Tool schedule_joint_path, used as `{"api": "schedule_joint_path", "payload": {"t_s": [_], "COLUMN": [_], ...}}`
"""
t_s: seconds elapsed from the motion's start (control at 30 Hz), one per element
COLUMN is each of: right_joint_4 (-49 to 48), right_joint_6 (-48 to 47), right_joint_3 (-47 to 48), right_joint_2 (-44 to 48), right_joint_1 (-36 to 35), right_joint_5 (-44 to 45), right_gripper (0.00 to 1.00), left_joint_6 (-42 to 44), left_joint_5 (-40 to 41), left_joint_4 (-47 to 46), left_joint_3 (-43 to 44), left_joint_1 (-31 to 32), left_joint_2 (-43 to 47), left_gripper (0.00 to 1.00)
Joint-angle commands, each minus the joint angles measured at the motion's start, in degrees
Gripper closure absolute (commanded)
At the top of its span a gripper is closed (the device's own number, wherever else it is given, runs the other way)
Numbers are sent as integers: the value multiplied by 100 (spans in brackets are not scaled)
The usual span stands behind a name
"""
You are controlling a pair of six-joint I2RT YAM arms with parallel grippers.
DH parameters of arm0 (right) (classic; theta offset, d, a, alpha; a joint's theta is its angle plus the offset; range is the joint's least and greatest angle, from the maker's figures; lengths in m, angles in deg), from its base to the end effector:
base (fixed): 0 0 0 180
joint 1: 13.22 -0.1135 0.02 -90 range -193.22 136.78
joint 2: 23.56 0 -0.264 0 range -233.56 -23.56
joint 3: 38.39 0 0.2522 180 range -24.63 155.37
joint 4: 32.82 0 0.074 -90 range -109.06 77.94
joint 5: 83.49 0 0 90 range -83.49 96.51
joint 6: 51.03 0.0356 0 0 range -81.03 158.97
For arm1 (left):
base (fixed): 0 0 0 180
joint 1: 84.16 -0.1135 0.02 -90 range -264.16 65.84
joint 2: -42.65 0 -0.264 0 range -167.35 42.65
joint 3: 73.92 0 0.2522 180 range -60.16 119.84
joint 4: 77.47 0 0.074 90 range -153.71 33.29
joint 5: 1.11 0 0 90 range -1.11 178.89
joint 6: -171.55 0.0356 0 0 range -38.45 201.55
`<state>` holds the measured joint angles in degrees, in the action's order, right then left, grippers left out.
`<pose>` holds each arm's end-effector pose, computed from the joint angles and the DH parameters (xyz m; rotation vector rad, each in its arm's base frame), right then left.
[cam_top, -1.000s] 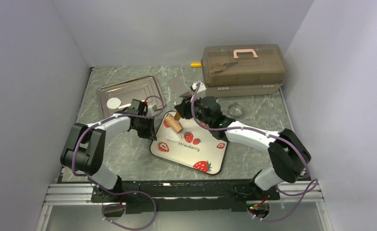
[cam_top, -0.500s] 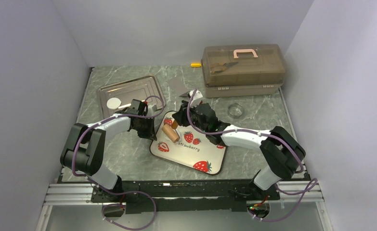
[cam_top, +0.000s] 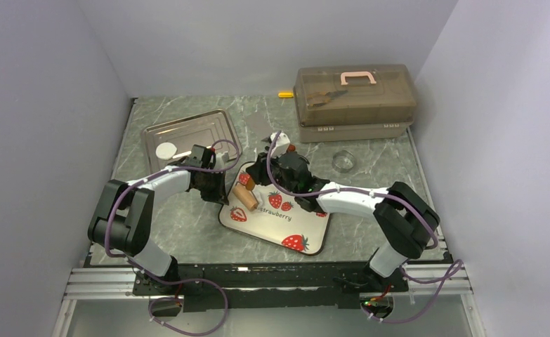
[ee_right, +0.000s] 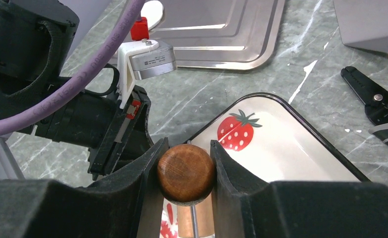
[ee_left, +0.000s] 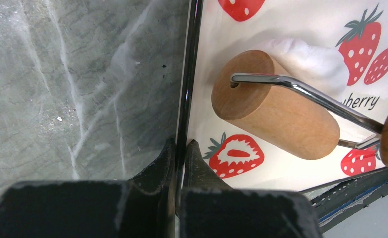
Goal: Roll out the dumpling wrappers from the dough
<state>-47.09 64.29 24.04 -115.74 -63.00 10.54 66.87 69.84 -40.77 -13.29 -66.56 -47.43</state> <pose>0.2308 0.2691 0.2229 -0.3577 1.8935 0.8393 0.2667 -0.0968 0.1550 0.1688 2.7677 -0.6093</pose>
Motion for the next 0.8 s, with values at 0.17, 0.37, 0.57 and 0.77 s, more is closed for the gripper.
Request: {"api": "schedule_joint_path", "payload": {"t_s": [0.17, 0.37, 0.57, 0.77], "right_joint_4": [1346, 1282, 1401, 1593], "right_joint_6": [155, 234, 292, 337], "right_joint_3": [183, 174, 399, 1228], "right_joint_2": [-631, -642, -393, 197], "right_joint_1": [-172, -187, -166, 219], "right_joint_5": [-376, -522, -614, -1066], "right_gripper": [100, 100, 100, 100], "left_joint_6": [61, 70, 64, 70], "left_joint_5": [602, 614, 599, 599], "left_joint_4": [-51, -47, -48, -51], "left_joint_3": [-113, -100, -106, -108], "left_joint_1": [19, 24, 19, 23], "left_joint_2": [24, 28, 18, 26], "left_gripper": [100, 100, 100, 100]}}
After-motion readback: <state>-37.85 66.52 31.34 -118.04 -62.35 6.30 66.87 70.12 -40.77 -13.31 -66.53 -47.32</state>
